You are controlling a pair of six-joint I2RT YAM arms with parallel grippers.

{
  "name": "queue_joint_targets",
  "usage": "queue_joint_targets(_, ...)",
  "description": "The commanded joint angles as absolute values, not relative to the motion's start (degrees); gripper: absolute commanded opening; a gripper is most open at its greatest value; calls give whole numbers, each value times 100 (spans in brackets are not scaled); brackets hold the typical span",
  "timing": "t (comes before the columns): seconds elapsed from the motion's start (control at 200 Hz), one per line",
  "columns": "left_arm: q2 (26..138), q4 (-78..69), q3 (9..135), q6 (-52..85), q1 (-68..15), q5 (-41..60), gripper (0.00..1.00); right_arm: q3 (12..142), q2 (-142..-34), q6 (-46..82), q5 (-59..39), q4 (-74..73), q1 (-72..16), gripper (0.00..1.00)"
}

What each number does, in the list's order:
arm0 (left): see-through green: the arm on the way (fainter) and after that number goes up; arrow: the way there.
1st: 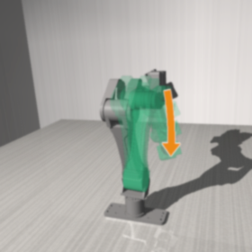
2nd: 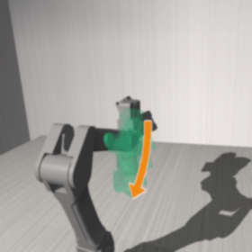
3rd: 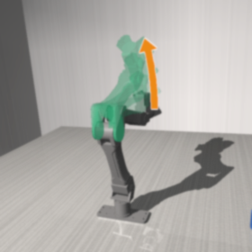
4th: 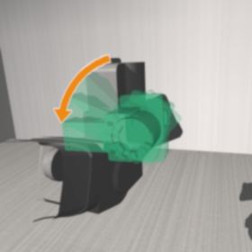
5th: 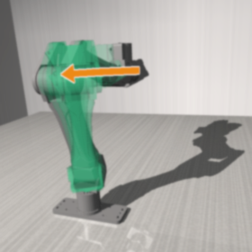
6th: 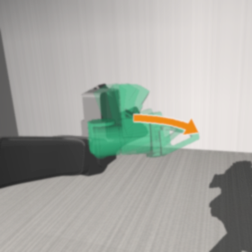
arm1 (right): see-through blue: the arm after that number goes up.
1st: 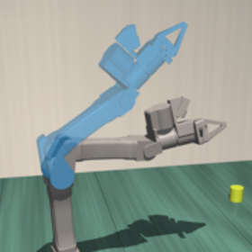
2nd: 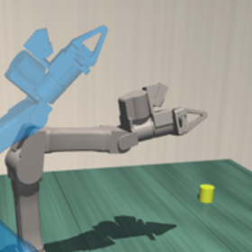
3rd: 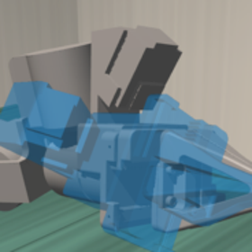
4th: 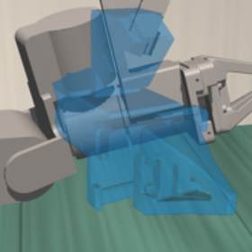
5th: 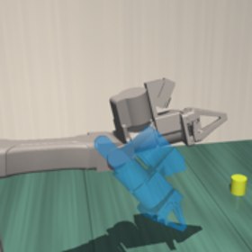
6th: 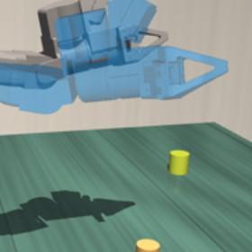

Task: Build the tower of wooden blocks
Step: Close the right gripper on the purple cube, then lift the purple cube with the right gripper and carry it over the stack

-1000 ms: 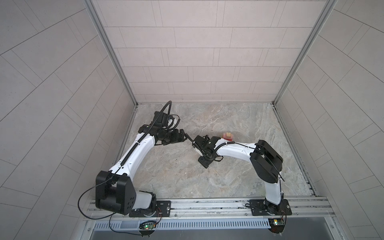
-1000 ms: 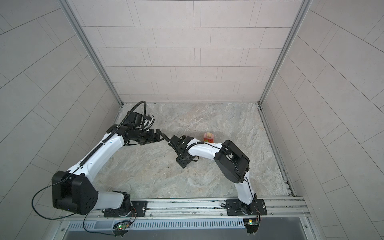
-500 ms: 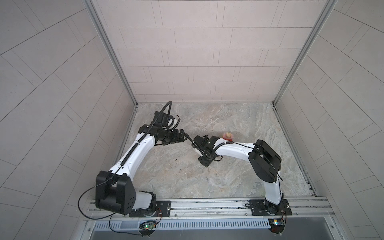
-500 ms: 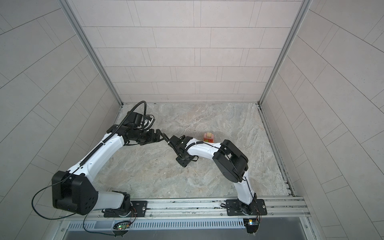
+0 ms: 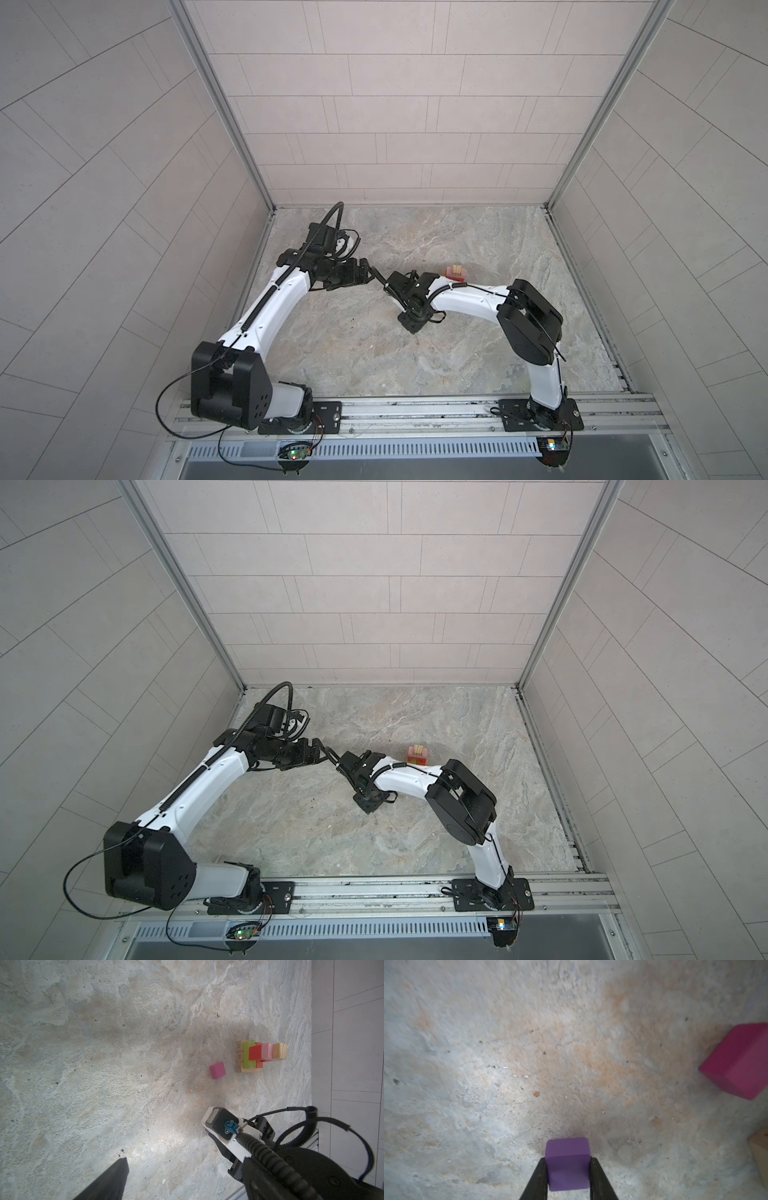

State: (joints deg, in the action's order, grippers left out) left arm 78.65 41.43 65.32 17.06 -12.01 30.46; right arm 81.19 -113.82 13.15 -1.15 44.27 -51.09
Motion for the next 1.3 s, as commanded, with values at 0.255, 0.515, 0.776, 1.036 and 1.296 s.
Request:
queue_joint_targets(0.255,7753,4175,6481,1670,-1204,3090,92,8618,-10865,2000,222,5279,-4848,25)
queue_joint_targets(0.515,7739,4175,6486,1670,-1206,3094,92,9108,-10745,2670,508,5705,-4497,22)
queue_joint_targets(0.776,7737,4175,6481,1674,-1207,3120,92,9416,-10521,3260,861,5859,-4152,22)
queue_joint_targets(1.036,7751,4175,6485,1672,-1209,3094,92,9774,-10485,3664,1087,6137,-3764,22)
queue_joint_targets(1.296,7749,4181,6486,1675,-1204,3093,92,9851,-10558,3838,1257,6251,-3477,21)
